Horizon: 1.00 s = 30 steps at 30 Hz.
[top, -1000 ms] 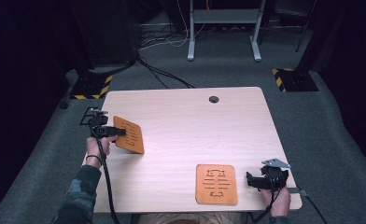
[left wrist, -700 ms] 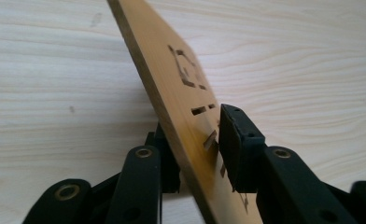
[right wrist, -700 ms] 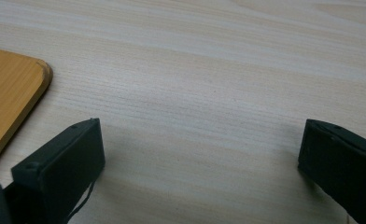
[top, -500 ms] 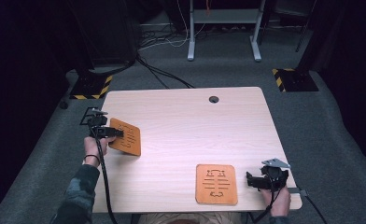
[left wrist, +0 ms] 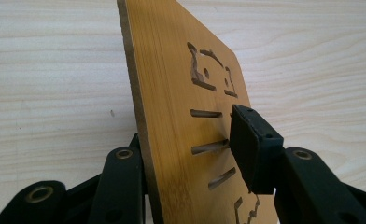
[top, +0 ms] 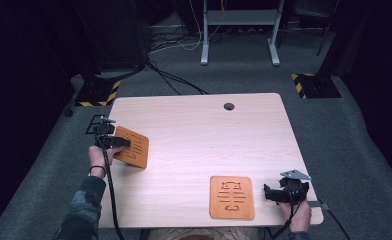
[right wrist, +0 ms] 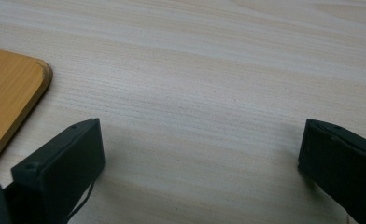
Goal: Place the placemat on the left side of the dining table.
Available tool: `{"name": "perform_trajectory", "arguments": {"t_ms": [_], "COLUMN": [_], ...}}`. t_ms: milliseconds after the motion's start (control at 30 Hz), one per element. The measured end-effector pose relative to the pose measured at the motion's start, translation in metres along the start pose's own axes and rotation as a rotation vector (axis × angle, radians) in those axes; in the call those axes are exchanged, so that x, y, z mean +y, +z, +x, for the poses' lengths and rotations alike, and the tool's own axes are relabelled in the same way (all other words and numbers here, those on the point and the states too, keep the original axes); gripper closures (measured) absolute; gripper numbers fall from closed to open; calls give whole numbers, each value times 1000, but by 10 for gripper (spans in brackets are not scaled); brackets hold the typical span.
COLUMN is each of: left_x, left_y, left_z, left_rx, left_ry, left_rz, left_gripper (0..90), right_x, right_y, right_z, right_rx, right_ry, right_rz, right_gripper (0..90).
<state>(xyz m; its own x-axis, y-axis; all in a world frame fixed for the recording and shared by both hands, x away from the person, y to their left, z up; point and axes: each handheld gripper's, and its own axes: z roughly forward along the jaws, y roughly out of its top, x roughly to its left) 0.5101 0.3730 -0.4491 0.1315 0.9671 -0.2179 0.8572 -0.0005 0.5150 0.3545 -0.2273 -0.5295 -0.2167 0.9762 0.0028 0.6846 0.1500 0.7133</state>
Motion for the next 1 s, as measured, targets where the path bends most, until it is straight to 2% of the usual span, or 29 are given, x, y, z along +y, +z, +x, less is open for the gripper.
{"name": "perform_trajectory", "arguments": {"t_ms": [33, 433, 600, 700, 733, 900, 967, 1000], "left_x": [0, -3, -5, -6, -7, -10, -11, -11], "left_y": [0, 3, 5, 6, 7, 9, 10, 11], "left_z": [2, 16, 20, 23, 23, 30, 32, 33], "left_rx": [-1, -28, -18, -13, -16, -34, -28, -34], "left_ry": [12, -35, -39, -23, -36, -53, -53, -65], "left_rz": [6, 5, -9, -10, -17, -18, -15, -15], "left_gripper": [579, 544, 515, 494, 489, 472, 454, 451], "right_x": [0, 0, 0, 0, 0, 0, 0, 0], "right_y": [0, 0, 0, 0, 0, 0, 0, 0], "right_z": [0, 0, 0, 0, 0, 0, 0, 0], "right_rx": [0, -2, -1, -1, 0, -1, -1, -1], "right_ry": [0, 4, 0, 4, 0, 0, 0, 2], "right_rz": [0, 3, 0, 2, 0, 0, 0, 1], "right_gripper": [0, 0, 0, 0, 0, 0, 0, 0]}}
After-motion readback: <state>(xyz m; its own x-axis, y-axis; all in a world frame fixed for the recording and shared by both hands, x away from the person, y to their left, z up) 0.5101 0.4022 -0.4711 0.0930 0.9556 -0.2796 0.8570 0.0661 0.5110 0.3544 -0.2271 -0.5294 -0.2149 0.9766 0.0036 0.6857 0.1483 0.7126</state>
